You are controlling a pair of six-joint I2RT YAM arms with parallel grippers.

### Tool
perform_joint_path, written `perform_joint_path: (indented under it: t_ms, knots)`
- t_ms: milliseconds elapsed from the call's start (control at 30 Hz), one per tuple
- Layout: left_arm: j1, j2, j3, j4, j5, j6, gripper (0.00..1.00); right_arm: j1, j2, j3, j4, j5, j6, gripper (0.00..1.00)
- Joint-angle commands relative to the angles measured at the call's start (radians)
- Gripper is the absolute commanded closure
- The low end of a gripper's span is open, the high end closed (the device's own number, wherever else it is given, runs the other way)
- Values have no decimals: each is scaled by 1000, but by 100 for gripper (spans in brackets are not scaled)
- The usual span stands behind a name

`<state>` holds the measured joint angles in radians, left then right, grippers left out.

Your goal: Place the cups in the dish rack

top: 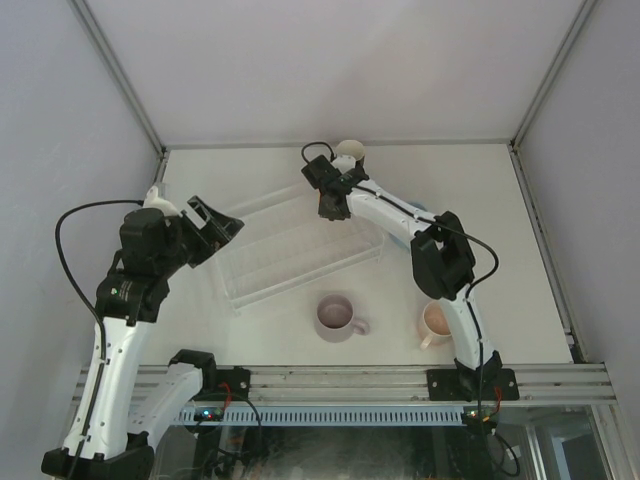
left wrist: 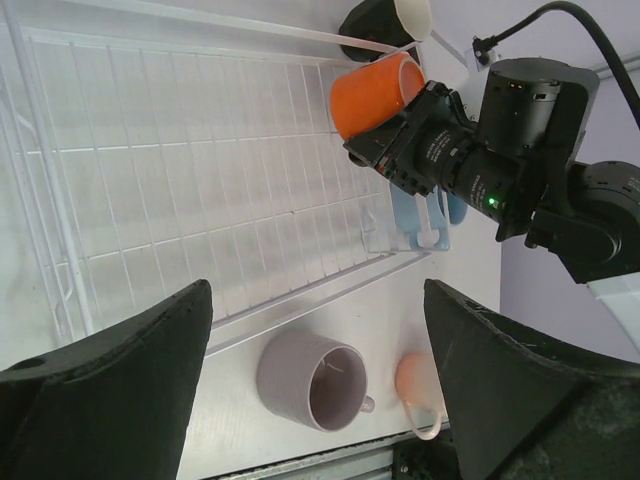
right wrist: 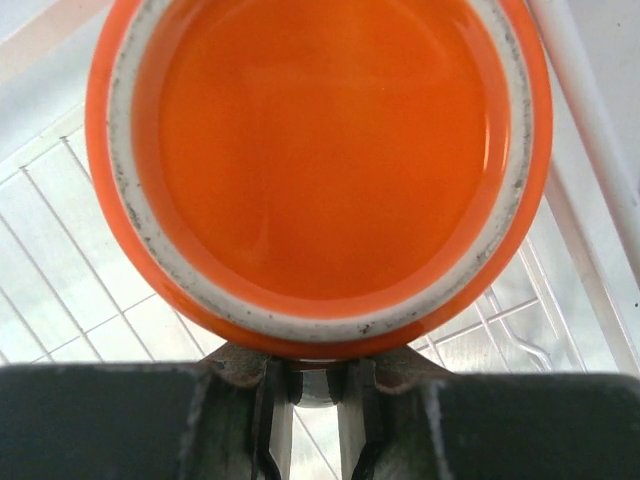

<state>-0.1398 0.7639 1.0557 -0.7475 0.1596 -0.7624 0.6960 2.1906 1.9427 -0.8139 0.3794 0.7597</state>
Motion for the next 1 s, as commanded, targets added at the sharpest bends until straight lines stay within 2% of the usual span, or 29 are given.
perform_joint_path:
  t_ms: [0,133,233,467,600,667,700,833,967]
  knots:
    - [2,-12,52,3,-3,39,10,-6,-10,51,52,45,-11,100]
    - [2,-27,48,-4,-8,50,8,0,16,46,59,48,-5,100]
    - [3,-48,47,-10,-12,54,1,5,25,41,70,61,1,100]
    - [3,-89,15,-1,1,64,0,3,52,42,88,69,9,99]
    - [4,-97,-18,18,3,29,0,-1,65,50,98,53,-4,74]
    - [14,-106,-53,31,12,-36,0,-3,62,50,102,50,-9,66]
    - [26,-108,-77,59,60,-51,0,-4,59,50,103,52,-11,62]
    - [40,-95,-141,157,199,-69,0,-6,43,46,104,54,-24,53]
    - [40,-81,-131,155,211,-11,0,4,0,21,116,62,-34,52]
